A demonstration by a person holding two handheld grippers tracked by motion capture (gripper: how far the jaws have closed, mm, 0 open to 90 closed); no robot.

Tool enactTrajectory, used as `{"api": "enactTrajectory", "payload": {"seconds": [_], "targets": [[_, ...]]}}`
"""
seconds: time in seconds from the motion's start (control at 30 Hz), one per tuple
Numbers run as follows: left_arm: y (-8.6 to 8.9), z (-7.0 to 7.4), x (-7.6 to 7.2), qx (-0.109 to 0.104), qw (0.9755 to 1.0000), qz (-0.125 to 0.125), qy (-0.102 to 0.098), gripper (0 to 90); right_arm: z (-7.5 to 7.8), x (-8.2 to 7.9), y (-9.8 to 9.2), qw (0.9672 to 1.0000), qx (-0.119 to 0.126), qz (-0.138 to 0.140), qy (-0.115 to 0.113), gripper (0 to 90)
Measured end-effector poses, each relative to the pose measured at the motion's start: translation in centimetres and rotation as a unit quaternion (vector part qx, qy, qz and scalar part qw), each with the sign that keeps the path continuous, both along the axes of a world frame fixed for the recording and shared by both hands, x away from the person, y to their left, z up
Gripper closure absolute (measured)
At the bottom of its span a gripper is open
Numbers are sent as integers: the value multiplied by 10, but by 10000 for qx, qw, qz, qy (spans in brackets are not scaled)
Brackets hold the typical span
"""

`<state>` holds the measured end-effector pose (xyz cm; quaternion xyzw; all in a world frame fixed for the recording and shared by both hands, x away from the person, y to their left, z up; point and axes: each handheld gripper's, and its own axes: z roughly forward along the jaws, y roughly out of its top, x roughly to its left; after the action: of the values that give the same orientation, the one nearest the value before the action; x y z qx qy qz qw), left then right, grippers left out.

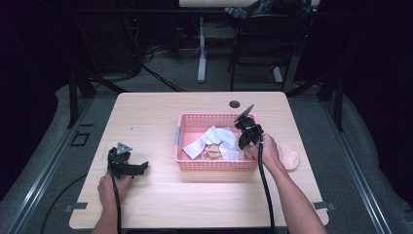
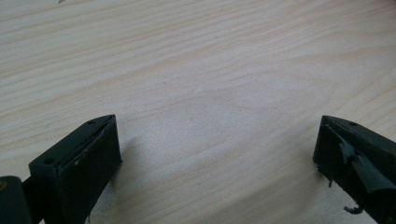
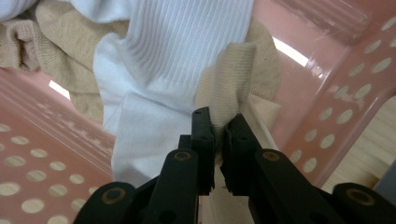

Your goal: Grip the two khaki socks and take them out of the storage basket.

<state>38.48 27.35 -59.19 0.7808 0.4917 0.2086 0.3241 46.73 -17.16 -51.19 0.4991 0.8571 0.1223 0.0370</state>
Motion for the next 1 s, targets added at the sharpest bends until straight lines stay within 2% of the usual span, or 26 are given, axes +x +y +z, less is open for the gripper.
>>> {"api": "enactTrajectory", "payload": {"seconds": [0.03,0.07,0.13,0.2,0.33,0.37,0.53,0.63,0.93,1.0], "targets": [[0,0,0,0,10000,0,0,3,-1,-1,0,9999,88,-75,-68,848],[0,0,0,0,10000,0,0,3,1,-1,-1,10000,47,14,-30,850],[0,0,0,-2,10000,1,-1,3,3,-3,0,9999,122,-33,-90,853],[0,0,0,2,10000,-2,1,3,6,-4,-1,9999,103,55,-101,854],[0,0,0,-1,10000,0,1,3,10,-7,-1,9997,187,58,-174,855],[0,0,0,0,10000,0,0,3,13,-7,-2,9996,228,75,-148,855],[0,0,0,0,10000,1,-1,4,30,-9,-4,9984,409,1,-391,855],[0,0,0,-1,10000,1,0,3,39,-8,-6,9986,349,79,-377,855],[0,0,0,-2,10000,3,-2,3,56,-9,-10,9971,515,65,-559,855],[0,0,0,0,10000,1,-1,3,61,-9,-11,9970,544,80,-539,855]]}}
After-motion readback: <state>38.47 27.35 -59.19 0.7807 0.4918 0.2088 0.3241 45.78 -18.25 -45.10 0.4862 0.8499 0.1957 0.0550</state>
